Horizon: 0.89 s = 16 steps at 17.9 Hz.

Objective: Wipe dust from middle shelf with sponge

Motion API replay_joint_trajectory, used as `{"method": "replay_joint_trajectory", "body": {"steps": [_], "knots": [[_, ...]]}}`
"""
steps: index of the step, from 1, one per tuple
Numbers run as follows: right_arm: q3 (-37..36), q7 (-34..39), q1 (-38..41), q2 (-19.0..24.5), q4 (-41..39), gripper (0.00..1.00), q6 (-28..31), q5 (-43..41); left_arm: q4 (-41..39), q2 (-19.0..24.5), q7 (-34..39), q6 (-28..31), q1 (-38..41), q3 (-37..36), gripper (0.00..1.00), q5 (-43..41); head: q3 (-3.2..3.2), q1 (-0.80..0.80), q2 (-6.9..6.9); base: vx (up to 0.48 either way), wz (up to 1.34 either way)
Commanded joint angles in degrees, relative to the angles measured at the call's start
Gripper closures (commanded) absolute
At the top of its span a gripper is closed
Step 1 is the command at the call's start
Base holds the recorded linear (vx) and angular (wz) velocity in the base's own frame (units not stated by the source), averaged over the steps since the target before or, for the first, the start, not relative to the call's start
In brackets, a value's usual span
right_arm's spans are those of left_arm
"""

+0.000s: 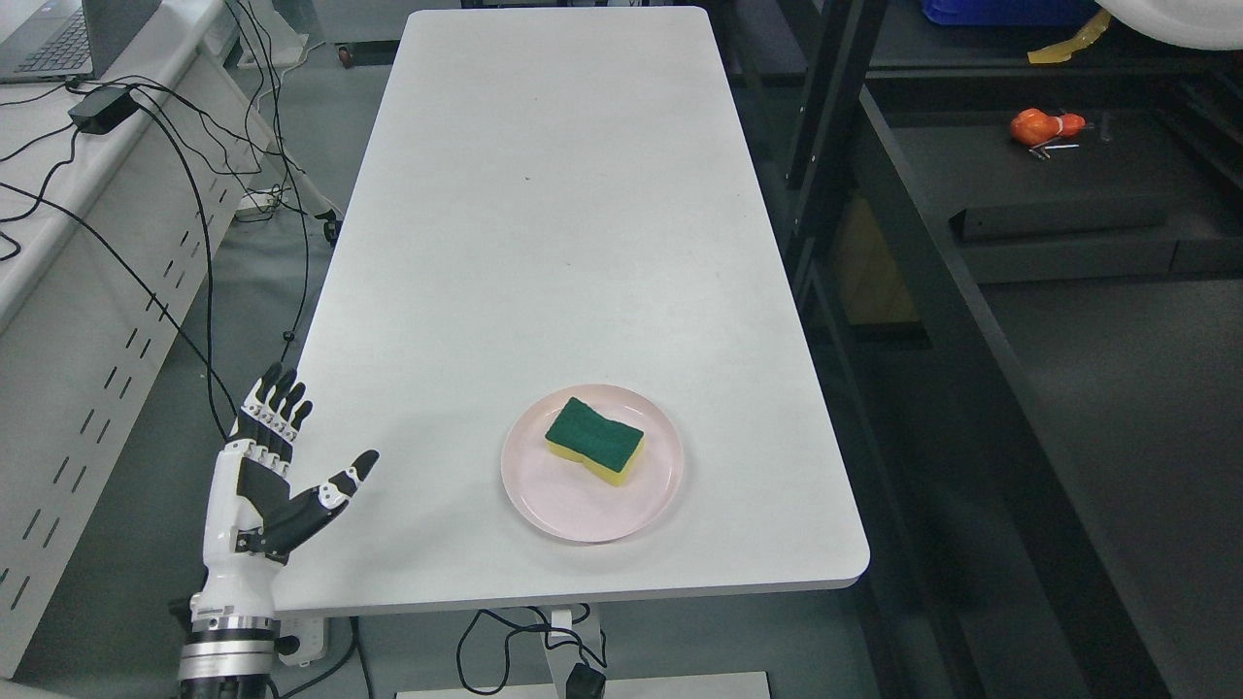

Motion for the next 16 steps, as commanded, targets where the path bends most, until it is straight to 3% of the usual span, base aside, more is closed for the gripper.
{"method": "replay_joint_trajectory", "body": {"steps": [1, 5, 9, 12, 14, 16], "knots": [[0.0, 0.03, 0.0, -1.0, -1.0, 0.0, 0.03, 0.0, -0.1, 0.87, -0.01, -0.03, 0.12, -0.33, 0.01, -0.01, 0.0, 0.0, 0.0, 0.0, 0.0], [0.0, 0.03, 0.0, -1.0, -1.0, 0.0, 0.03, 0.0, 0.43, 1.4, -0.1, -0.03, -0.41, -0.68, 0.01, -0.18, 0.0, 0.0, 0.0, 0.0, 0.0], [0.0, 0.03, 0.0, -1.0, -1.0, 0.0, 0.03, 0.0, 0.78, 7.97, -5.17, -0.38, -4.52, -0.68, 0.01, -7.09, 0.0, 0.0, 0.0, 0.0, 0.0], [0.0, 0.03, 0.0, -1.0, -1.0, 0.0, 0.03, 0.0, 6.65, 12.99, -13.44, -6.77, -13.75, -0.68, 0.03, -28.77, 0.0, 0.0, 0.0, 0.0, 0.0], [0.0, 0.03, 0.0, -1.0, -1.0, 0.0, 0.03, 0.0, 10.52, 13.88, -17.48, -15.11, -19.55, -3.21, 0.04, -46.17, 0.0, 0.0, 0.0, 0.0, 0.0], [0.08, 0.03, 0.0, -1.0, -1.0, 0.0, 0.03, 0.0, 10.98, 14.49, -20.12, -19.78, -23.51, -7.6, 0.04, -55.95, 0.0, 0.0, 0.0, 0.0, 0.0]]}}
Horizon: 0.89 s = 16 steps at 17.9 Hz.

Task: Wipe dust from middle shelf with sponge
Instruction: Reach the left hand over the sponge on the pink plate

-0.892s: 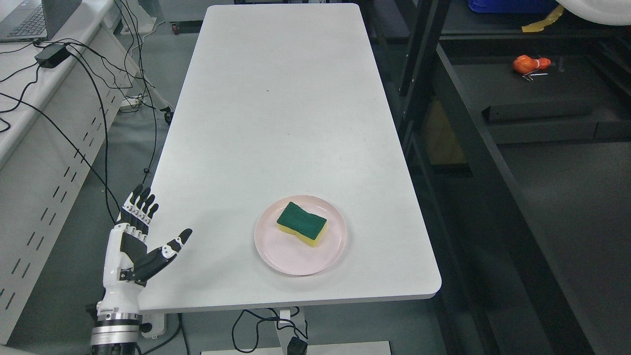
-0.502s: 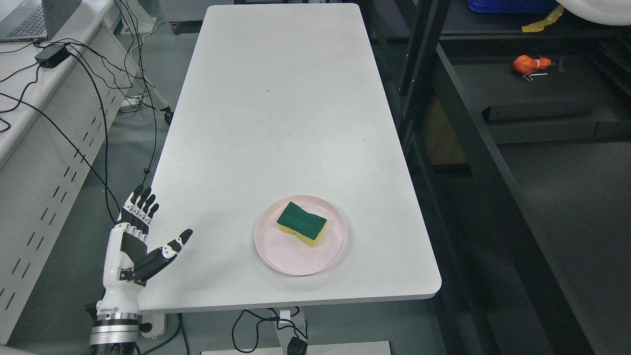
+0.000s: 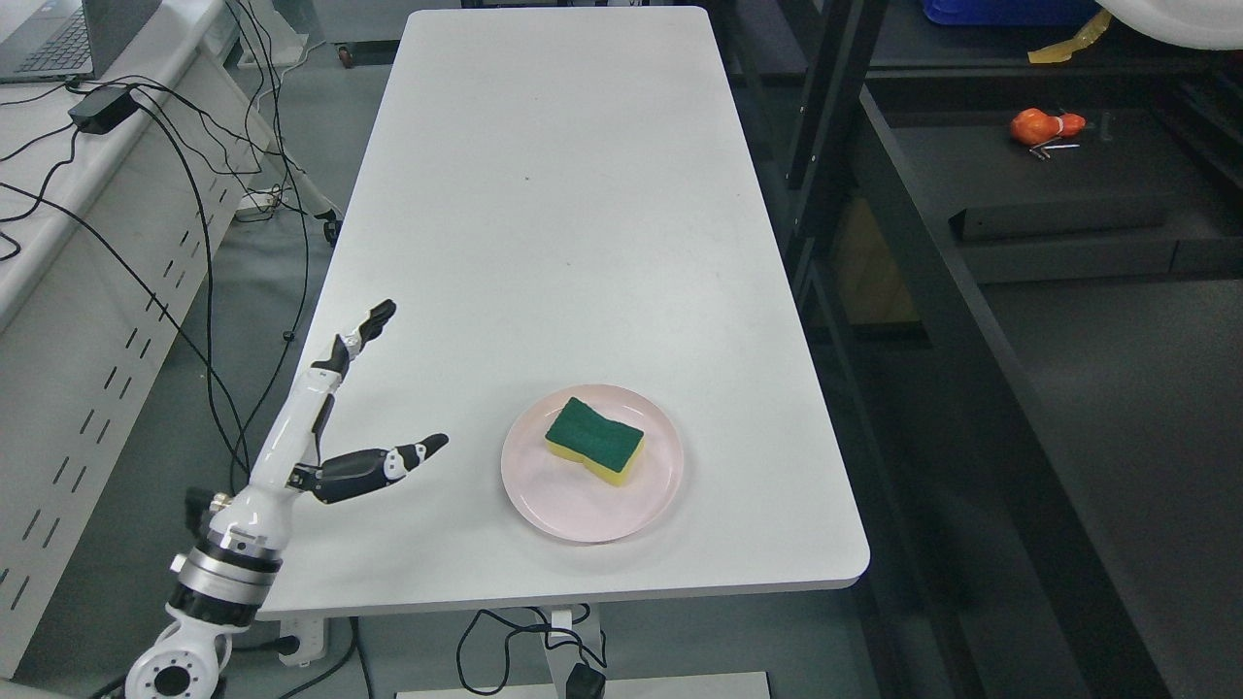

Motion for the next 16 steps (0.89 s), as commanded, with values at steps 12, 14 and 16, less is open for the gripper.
{"method": "replay_joint_trajectory", "body": {"steps": [12, 14, 16], "knots": [[0.0, 0.03, 0.0, -1.0, -1.0, 0.0, 0.03, 0.0, 15.82, 6.61, -9.48, -7.88, -29.65, -26.93, 0.07, -46.06, 0.0, 0.0, 0.0, 0.0, 0.0], [0.0, 0.03, 0.0, -1.0, -1.0, 0.0, 0.03, 0.0, 15.38, 6.18, -9.48, -7.96, -29.56, -28.51, 0.07, -45.8, 0.0, 0.0, 0.0, 0.0, 0.0], [0.0, 0.03, 0.0, -1.0, -1.0, 0.0, 0.03, 0.0, 14.16, 4.86, -9.66, -8.58, -28.86, -28.52, 0.07, -45.44, 0.0, 0.0, 0.0, 0.0, 0.0]]}}
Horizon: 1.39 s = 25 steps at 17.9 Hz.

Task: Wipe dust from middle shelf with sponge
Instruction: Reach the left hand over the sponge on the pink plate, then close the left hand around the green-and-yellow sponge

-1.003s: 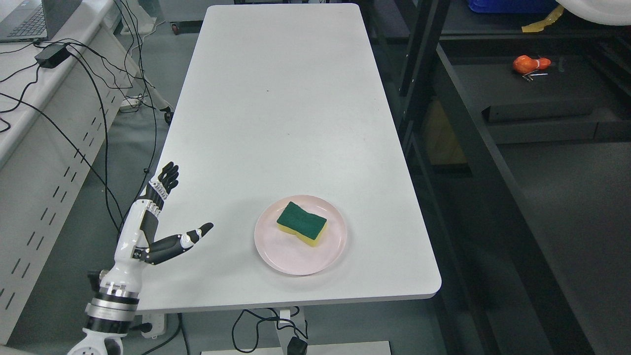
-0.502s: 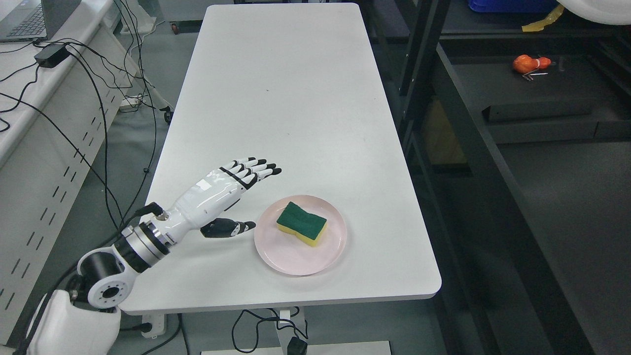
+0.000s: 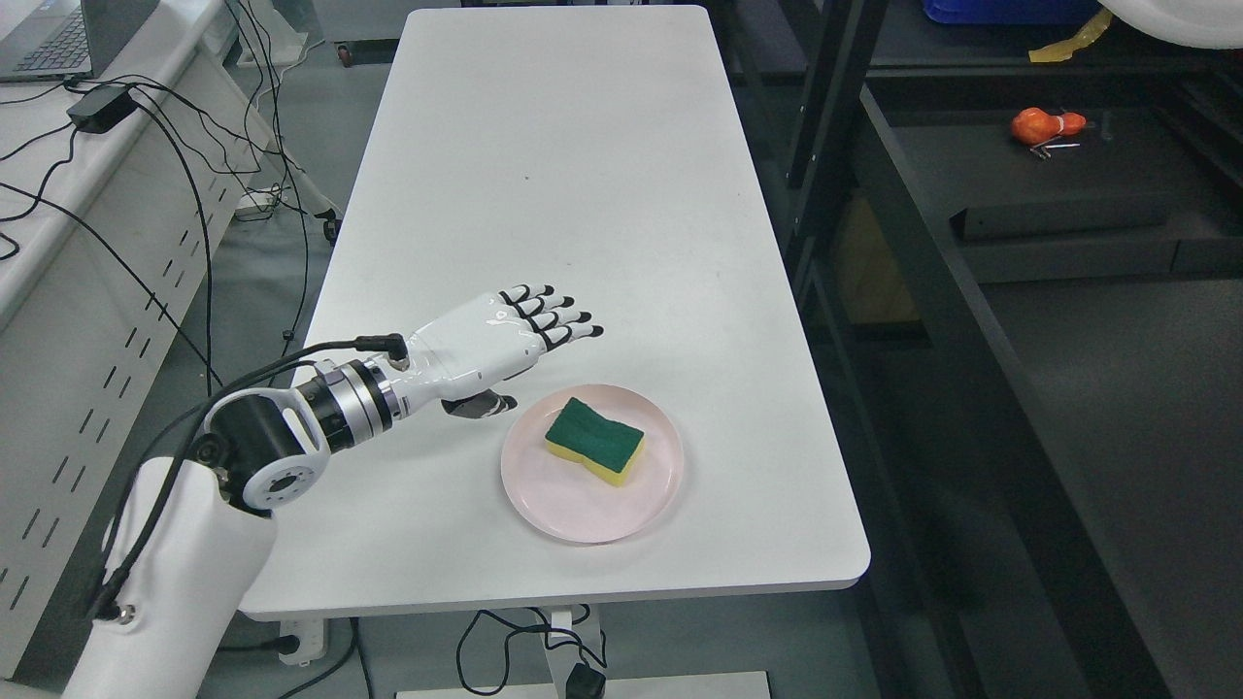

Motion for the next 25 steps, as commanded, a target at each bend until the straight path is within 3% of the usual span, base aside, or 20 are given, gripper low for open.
{"method": "replay_joint_trajectory", "body": {"steps": [1, 6, 15, 25], "knots": [[-0.01, 0.03, 0.0, -1.0, -1.0, 0.0, 0.03, 0.0, 2.54, -1.76, -1.38, -0.78, -1.06, -10.0, 0.07, -1.84, 0.0, 0.0, 0.0, 0.0, 0.0], [-0.01, 0.03, 0.0, -1.0, -1.0, 0.0, 0.03, 0.0, -1.78, -3.0, -5.26, -0.69, 1.85, -7.45, 0.07, -1.84, 0.0, 0.0, 0.0, 0.0, 0.0], [-0.01, 0.03, 0.0, -1.0, -1.0, 0.0, 0.03, 0.0, 3.58, -3.61, -5.18, 0.54, -0.35, -6.65, 0.08, -2.45, 0.0, 0.0, 0.0, 0.0, 0.0], [-0.01, 0.03, 0.0, -1.0, -1.0, 0.0, 0.03, 0.0, 5.69, -4.76, -6.67, 0.45, -0.26, -6.57, 0.31, -2.37, 0.0, 0.0, 0.0, 0.0, 0.0]]}}
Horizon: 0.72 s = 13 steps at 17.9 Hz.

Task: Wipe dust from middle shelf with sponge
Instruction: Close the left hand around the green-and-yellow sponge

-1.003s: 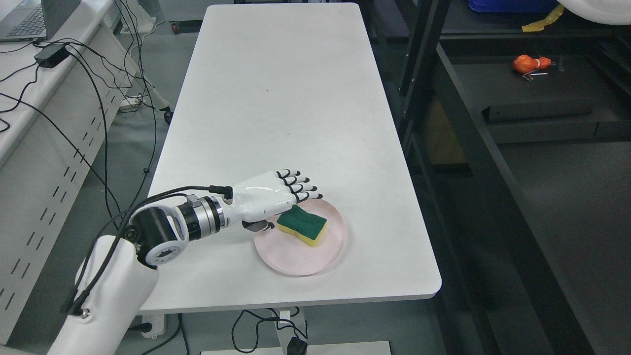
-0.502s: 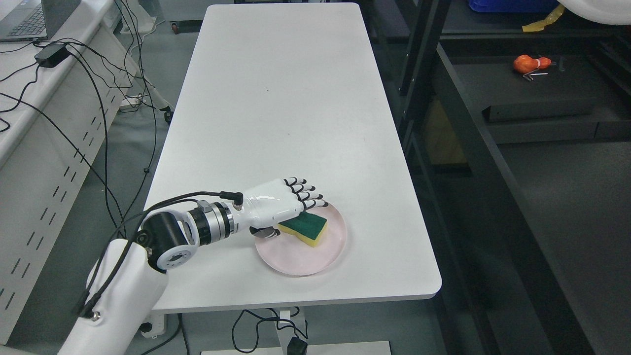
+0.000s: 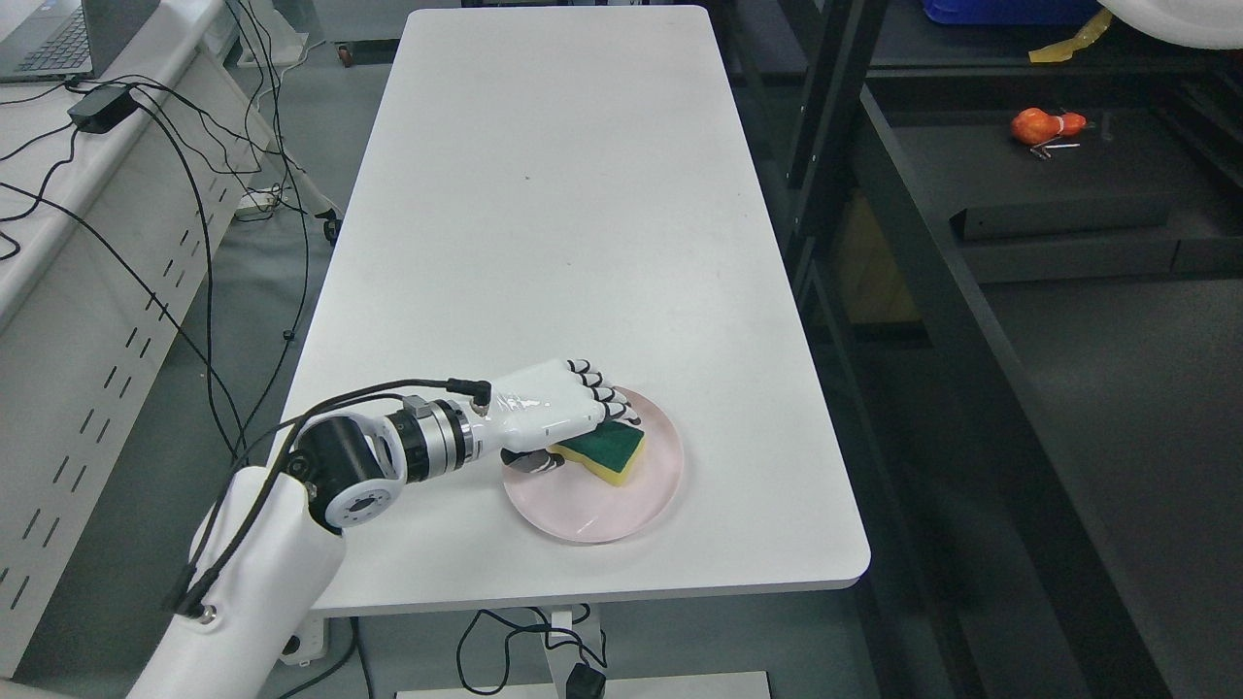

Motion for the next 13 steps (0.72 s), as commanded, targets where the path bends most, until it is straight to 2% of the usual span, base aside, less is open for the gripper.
{"method": "replay_joint_trajectory", "body": {"steps": [1, 7, 11, 13], "knots": [[-0.01, 0.03, 0.0, -1.0, -1.0, 0.0, 0.03, 0.0, 2.31, -0.95, -0.25, 0.01, -0.06, -0.03, 0.33, 0.1, 0.0, 0.0, 0.0, 0.0, 0.0], [0.08, 0.03, 0.0, -1.0, -1.0, 0.0, 0.03, 0.0, 2.22, -0.86, -0.33, -0.6, 0.29, 3.31, 0.51, 0.45, 0.0, 0.0, 0.0, 0.0, 0.0], [-0.01, 0.03, 0.0, -1.0, -1.0, 0.0, 0.03, 0.0, 2.22, -0.6, -0.33, -0.87, 0.55, 4.28, 0.59, 0.54, 0.0, 0.0, 0.0, 0.0, 0.0], [0.08, 0.03, 0.0, -1.0, -1.0, 0.0, 0.03, 0.0, 2.39, -0.86, -0.6, -2.61, 0.82, 6.02, 0.71, 1.32, 0.0, 0.0, 0.0, 0.0, 0.0]]}}
